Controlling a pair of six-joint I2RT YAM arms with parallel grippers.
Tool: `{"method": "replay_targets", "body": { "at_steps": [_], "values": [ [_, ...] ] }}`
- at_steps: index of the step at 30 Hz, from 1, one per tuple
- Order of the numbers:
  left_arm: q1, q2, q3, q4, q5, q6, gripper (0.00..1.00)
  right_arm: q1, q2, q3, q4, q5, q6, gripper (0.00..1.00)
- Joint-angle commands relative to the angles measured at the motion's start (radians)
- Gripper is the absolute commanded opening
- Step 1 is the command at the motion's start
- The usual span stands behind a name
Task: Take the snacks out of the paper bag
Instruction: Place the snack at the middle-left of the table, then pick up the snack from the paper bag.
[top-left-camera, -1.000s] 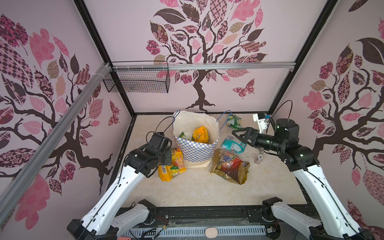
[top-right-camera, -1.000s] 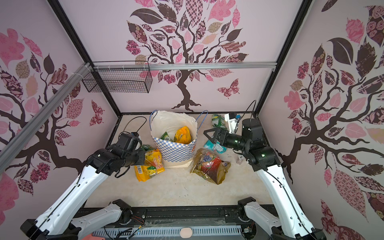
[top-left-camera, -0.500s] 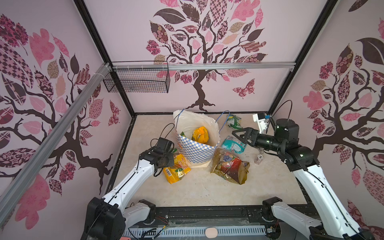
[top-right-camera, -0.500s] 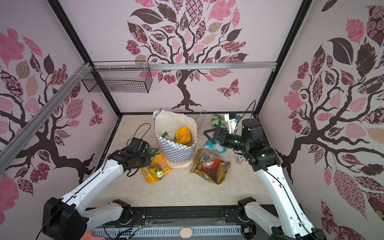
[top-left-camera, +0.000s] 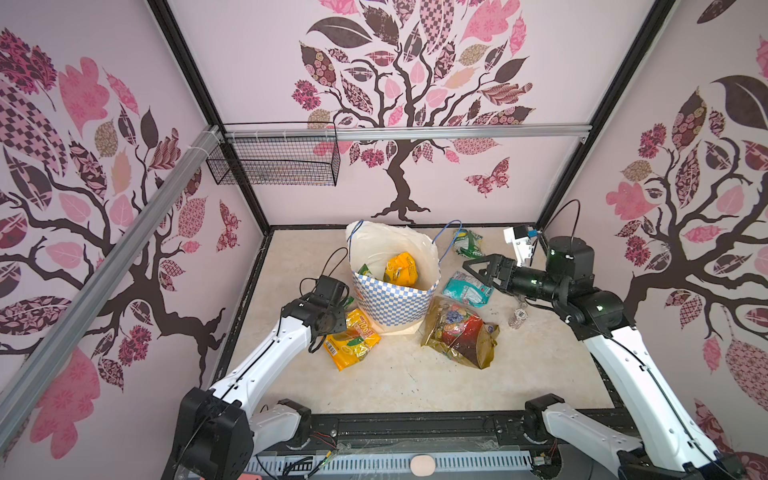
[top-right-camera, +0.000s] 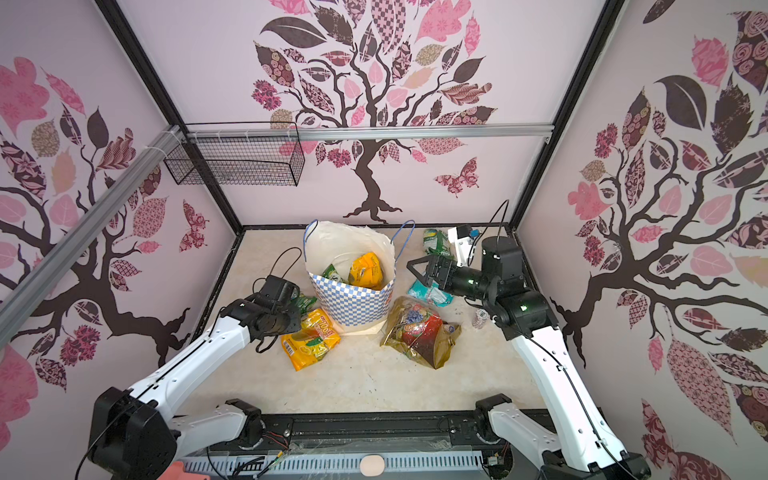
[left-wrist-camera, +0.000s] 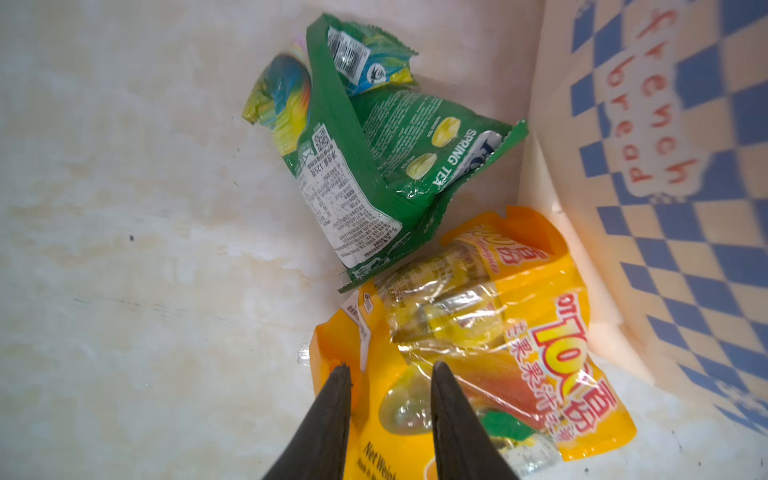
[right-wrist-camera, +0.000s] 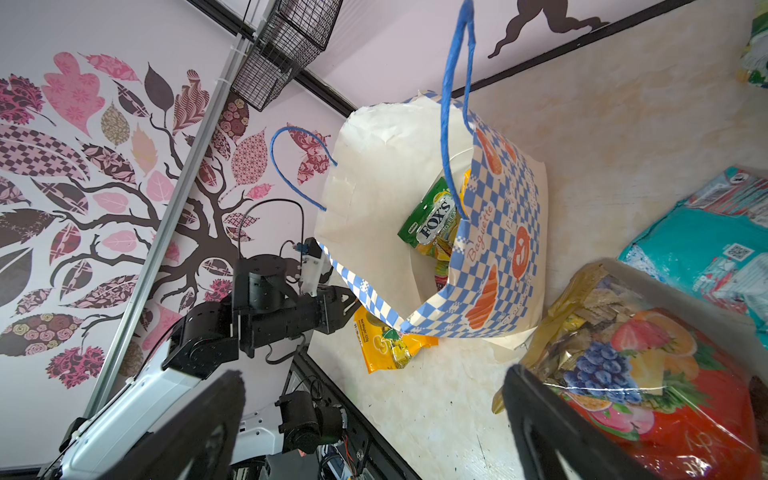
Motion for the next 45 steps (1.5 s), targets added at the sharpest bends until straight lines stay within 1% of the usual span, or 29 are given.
{"method": "replay_targets", "body": {
  "at_steps": [1,3,6,7,11,13,15,16,19,21,23,25,27,32,33,35,38,42,45],
  "values": [
    [-0.001,-0.069,0.114,-0.038,-0.034,0.033,0.38,0.007,0.01,0.019,0.016,0.007,-0.01,1.0],
    [-0.001,-0.094,0.18,-0.072,-0.037,0.052,0.4,0.009,0.018,0.025,0.018,0.007,-0.006,1.0],
    [-0.001,-0.11,0.323,-0.132,-0.018,0.083,0.43,0.015,0.028,0.043,0.018,0.014,-0.003,1.0],
    [-0.002,-0.11,0.38,-0.145,0.006,0.095,0.44,0.022,0.03,0.044,0.02,0.021,-0.002,1.0],
    [-0.016,-0.078,0.6,-0.151,0.172,0.145,0.48,0.049,0.035,0.039,0.037,0.036,0.007,1.0],
    [-0.06,-0.046,0.706,-0.151,0.188,0.158,0.5,0.065,0.043,0.039,0.039,0.041,0.01,1.0],
    [-0.139,-0.005,0.803,-0.145,0.155,0.185,0.53,0.082,0.046,0.039,0.041,0.051,0.009,1.0],
    [-0.174,0.018,0.846,-0.136,0.157,0.198,0.55,0.089,0.048,0.038,0.045,0.053,0.01,1.0],
    [-0.232,0.089,0.932,-0.11,0.188,0.194,0.58,0.097,0.051,0.035,0.047,0.052,0.01,1.0],
    [-0.279,0.134,0.972,-0.102,0.171,0.214,0.59,0.096,0.048,0.035,0.041,0.055,0.006,1.0],
    [-0.327,0.177,0.997,-0.099,0.114,0.248,0.59,0.099,0.042,0.032,0.039,0.062,0.004,1.0],
    [-0.351,0.22,1.017,-0.107,0.062,0.272,0.6,0.099,0.036,0.026,0.04,0.065,0.005,1.0],
    [-0.356,0.26,1.024,-0.114,0.02,0.286,0.6,0.099,0.034,0.024,0.038,0.064,0.005,1.0],
    [-0.353,0.368,1.013,-0.139,-0.137,0.313,0.61,0.099,0.03,0.023,0.029,0.063,-0.001,1.0],
    [-0.348,0.39,1.017,-0.148,-0.153,0.314,0.61,0.099,0.03,0.02,0.028,0.065,-0.002,1.0],
    [-0.322,0.441,1.029,-0.167,-0.14,0.294,0.61,0.099,0.028,0.019,0.018,0.067,-0.009,1.0],
    [-0.272,0.503,1.033,-0.191,-0.059,0.278,0.61,0.099,0.027,0.018,0.008,0.066,-0.018,1.0],
    [-0.255,0.598,1.119,-0.259,-0.01,0.313,0.63,0.099,0.02,0.014,0.005,0.075,-0.024,1.0],
    [-0.244,0.698,1.21,-0.357,0.031,0.326,0.65,0.099,0.023,0.013,0.011,0.071,-0.021,1.0]
  ]
}}
